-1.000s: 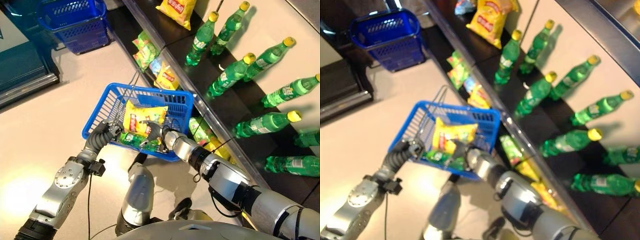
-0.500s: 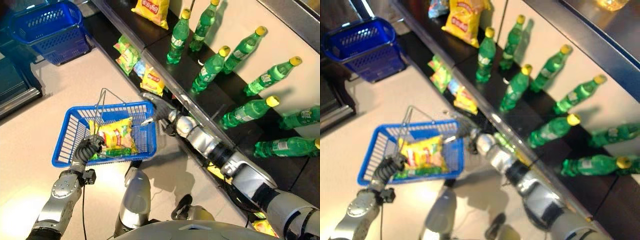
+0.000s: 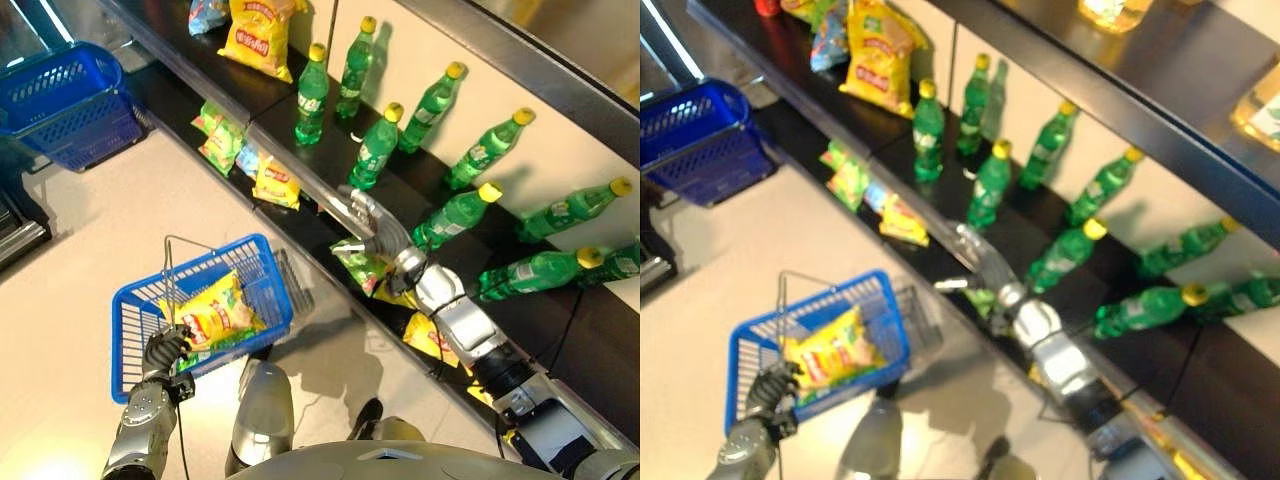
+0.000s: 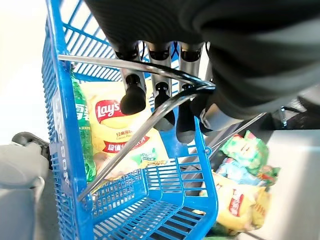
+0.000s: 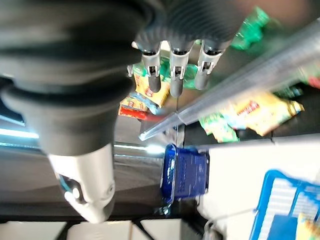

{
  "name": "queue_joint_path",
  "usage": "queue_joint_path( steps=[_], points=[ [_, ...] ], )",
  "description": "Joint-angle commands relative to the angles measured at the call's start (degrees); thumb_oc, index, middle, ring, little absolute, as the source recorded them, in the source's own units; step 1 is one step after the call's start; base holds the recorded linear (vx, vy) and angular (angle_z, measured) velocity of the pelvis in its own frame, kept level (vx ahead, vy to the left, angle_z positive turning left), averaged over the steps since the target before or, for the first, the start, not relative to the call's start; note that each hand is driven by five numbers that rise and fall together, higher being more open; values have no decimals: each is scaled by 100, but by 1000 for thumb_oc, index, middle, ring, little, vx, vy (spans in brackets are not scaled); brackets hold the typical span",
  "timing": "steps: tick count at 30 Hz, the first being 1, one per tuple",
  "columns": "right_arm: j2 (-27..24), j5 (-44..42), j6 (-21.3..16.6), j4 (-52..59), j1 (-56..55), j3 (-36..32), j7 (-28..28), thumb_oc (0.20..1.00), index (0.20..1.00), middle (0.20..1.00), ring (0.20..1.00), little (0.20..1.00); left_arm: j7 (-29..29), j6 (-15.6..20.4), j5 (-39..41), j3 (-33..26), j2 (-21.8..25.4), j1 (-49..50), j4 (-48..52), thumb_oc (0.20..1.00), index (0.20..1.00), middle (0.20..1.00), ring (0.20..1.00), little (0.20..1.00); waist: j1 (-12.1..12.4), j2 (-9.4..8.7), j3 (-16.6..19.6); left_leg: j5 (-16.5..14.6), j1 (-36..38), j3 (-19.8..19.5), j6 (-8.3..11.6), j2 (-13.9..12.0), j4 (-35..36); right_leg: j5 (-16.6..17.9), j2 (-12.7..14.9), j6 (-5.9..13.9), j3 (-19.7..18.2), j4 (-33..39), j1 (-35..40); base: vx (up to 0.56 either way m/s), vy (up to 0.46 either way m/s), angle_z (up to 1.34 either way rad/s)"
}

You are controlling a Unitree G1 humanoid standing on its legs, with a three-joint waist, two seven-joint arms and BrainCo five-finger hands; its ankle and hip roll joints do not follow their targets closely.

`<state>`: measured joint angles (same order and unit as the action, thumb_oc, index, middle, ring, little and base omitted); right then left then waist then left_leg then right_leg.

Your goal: Pick up the snacks into the basket

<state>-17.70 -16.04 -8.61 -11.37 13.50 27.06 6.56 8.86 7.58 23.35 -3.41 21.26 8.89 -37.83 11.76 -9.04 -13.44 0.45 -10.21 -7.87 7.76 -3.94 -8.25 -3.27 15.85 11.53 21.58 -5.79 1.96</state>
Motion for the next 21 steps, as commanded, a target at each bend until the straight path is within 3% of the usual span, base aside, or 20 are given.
queue_joint_path(
  steps=[1,10,21],
  points=[
    [-104,-432,-262,-42,42,172,290,1000,1000,1000,1000,1000,2,827,-173,-147,225,-396,328,200,200,200,200,200,-53,229,436,-92,395,252,-384,8,299,874,-57,-13,-36,53,-238,36,32,-23],
    [-132,-370,23,-1277,-448,791,836,1000,1000,1000,1000,1000,-143,639,35,2,-357,-805,-1943,200,200,200,200,200,-308,318,927,4,1015,528,-349,-131,818,950,-115,17,-209,402,106,41,22,-17],
    [256,-145,20,-3541,-822,247,414,1000,1000,1000,1000,1000,-53,472,5,9,-751,-918,-3195,200,200,200,200,200,-541,378,1262,102,1211,745,-287,-219,1111,1009,-201,-4,-383,765,166,-21,5,-9]
  ],
)
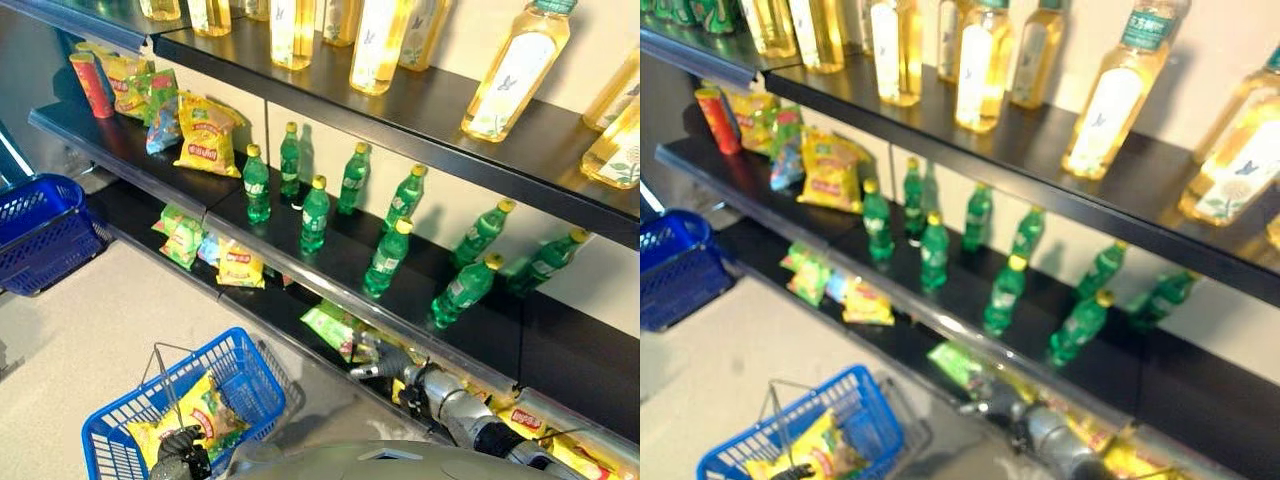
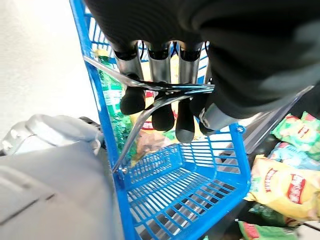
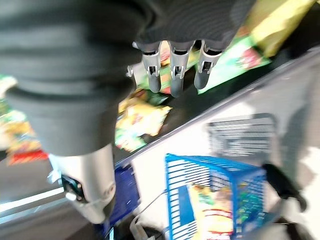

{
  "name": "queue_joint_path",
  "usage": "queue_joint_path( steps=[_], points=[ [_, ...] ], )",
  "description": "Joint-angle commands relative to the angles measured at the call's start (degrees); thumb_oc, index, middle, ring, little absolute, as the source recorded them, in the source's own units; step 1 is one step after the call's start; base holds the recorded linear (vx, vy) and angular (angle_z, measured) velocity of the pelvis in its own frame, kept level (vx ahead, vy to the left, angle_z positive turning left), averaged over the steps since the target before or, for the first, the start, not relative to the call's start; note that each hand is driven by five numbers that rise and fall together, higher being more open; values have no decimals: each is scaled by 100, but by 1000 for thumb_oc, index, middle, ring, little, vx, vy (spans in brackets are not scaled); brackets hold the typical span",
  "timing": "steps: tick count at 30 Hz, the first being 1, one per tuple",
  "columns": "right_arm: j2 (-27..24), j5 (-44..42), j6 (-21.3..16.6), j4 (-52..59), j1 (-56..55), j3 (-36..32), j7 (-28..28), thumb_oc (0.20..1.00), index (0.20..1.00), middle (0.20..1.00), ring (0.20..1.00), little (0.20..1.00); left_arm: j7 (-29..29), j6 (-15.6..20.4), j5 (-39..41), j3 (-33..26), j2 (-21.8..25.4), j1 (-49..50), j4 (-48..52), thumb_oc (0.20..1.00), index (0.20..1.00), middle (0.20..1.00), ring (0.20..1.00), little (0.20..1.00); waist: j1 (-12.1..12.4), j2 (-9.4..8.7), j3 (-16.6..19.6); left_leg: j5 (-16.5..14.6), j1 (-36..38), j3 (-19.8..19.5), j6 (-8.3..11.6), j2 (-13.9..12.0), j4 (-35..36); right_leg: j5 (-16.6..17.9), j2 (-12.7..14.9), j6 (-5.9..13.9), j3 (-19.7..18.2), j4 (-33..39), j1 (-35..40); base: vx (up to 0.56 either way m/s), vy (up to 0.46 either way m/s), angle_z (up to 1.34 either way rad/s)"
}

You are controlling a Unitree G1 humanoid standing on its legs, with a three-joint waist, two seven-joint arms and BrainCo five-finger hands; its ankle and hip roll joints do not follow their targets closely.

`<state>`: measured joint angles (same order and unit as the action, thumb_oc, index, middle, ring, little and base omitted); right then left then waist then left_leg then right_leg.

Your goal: Pick up the snacks into the basket

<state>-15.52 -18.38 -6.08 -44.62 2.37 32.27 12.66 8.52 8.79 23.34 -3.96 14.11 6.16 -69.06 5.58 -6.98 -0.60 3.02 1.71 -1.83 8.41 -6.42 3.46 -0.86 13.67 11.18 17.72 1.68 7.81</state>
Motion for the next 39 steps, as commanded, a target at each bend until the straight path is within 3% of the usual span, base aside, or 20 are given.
queue_joint_path(
  steps=[1,4,10,16,27,39],
  points=[
    [56,129,-225,-404,269,-346,-238,1000,1000,1000,1000,1000,-21,330,-66,81,-44,-637,-119,200,200,200,200,200,63,183,-4,-121,30,162,-341,19,8,796,11,33,-4,79,-420,-54,5,-16],
    [62,254,-247,-917,179,-593,-322,1000,1000,1000,1000,1000,20,337,-584,249,-28,-599,-236,200,200,200,200,200,24,206,55,-40,37,221,-307,-2,154,912,9,59,-16,248,-425,-40,5,-15],
    [111,491,-243,-1711,6,-1094,-549,1000,1000,1000,1000,1000,-110,267,-848,308,-64,-463,-519,200,200,200,200,200,-52,231,123,-53,6,316,-258,-20,154,991,57,109,-40,332,-454,-26,2,-7],
    [322,-354,-50,-3104,-50,-2377,-798,1000,1000,1000,1000,1000,-227,198,-962,428,-111,-467,-690,200,200,200,200,200,-176,302,157,-70,31,284,-250,-5,154,1013,118,137,38,332,-355,0,0,0],
    [293,-309,96,-3925,-186,-3085,-1184,1000,1000,1000,1000,1000,-347,111,-890,406,-228,-490,-963,200,200,200,200,200,-349,348,191,-64,-27,268,-243,-9,154,1022,108,131,-8,332,-404,0,0,0],
    [208,-161,168,-4076,97,-3072,-1434,1000,1000,1000,1000,1000,-349,136,-808,522,-314,-491,-985,200,200,200,200,200,-328,384,209,-61,-32,257,-214,-59,154,970,68,120,-8,332,-382,0,0,0]
  ],
)
